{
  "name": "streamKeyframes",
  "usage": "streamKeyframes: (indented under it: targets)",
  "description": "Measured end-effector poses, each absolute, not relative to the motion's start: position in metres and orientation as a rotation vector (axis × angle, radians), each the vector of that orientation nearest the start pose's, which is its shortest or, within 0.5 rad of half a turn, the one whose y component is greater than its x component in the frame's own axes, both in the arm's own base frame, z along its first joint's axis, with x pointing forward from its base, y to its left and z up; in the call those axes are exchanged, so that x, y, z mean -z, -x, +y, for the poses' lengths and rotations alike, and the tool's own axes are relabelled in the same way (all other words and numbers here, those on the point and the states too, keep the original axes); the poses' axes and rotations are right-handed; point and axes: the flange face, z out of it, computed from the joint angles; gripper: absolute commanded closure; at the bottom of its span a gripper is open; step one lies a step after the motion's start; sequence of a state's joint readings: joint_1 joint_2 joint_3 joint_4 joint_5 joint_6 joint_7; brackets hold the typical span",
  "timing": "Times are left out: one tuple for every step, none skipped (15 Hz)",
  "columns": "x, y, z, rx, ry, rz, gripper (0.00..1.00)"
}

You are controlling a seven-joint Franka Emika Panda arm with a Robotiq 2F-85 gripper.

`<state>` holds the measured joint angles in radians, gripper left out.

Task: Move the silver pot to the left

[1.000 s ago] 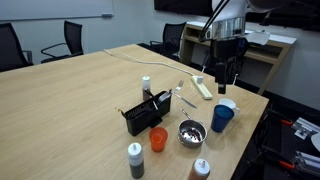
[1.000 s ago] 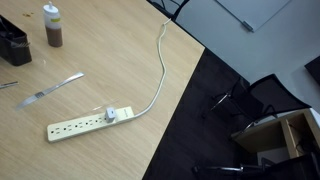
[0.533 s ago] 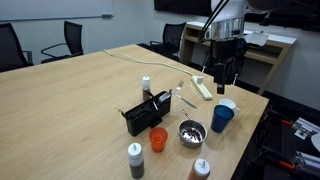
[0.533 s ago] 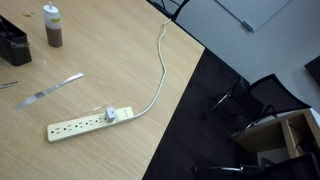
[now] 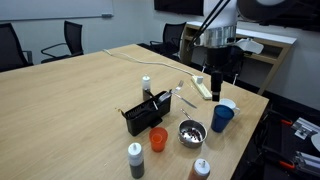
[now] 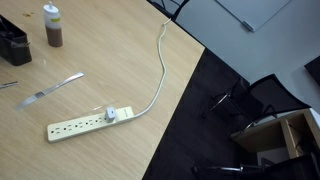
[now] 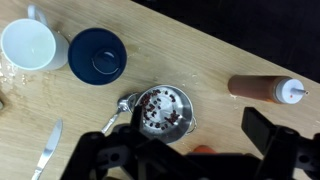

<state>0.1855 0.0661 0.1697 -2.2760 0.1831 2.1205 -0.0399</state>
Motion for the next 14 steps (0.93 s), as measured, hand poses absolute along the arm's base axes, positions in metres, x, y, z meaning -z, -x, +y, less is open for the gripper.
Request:
streamKeyframes:
  targets:
    - [-0.304, -0.469, 0.183, -0.378, 2.953, -0.478, 0.0]
    - [-0.295, -0.473, 0.184, -0.393, 2.937, -0.522, 0.0]
    - [-0.285, -0.478, 0.184, -0.399, 2.922, -0.56, 0.0]
    - [-0.276, -0.483, 0.184, -0.398, 2.908, -0.593, 0.0]
    - [-0.267, -0.487, 0.184, -0.404, 2.897, -0.614, 0.0]
    - [-0.26, -0.49, 0.183, -0.417, 2.889, -0.624, 0.0]
    - [-0.257, -0.492, 0.183, -0.419, 2.885, -0.629, 0.0]
    - [-0.258, -0.494, 0.184, -0.416, 2.884, -0.631, 0.0]
    - [-0.259, -0.494, 0.184, -0.412, 2.884, -0.632, 0.0]
    - [-0.26, -0.495, 0.184, -0.409, 2.884, -0.632, 0.0]
    - [-0.26, -0.495, 0.184, -0.409, 2.884, -0.633, 0.0]
    - [-0.26, -0.495, 0.184, -0.409, 2.884, -0.633, 0.0]
    - [-0.26, -0.494, 0.185, -0.411, 2.883, -0.636, 0.0]
    - [-0.258, -0.493, 0.188, -0.414, 2.879, -0.647, 0.0]
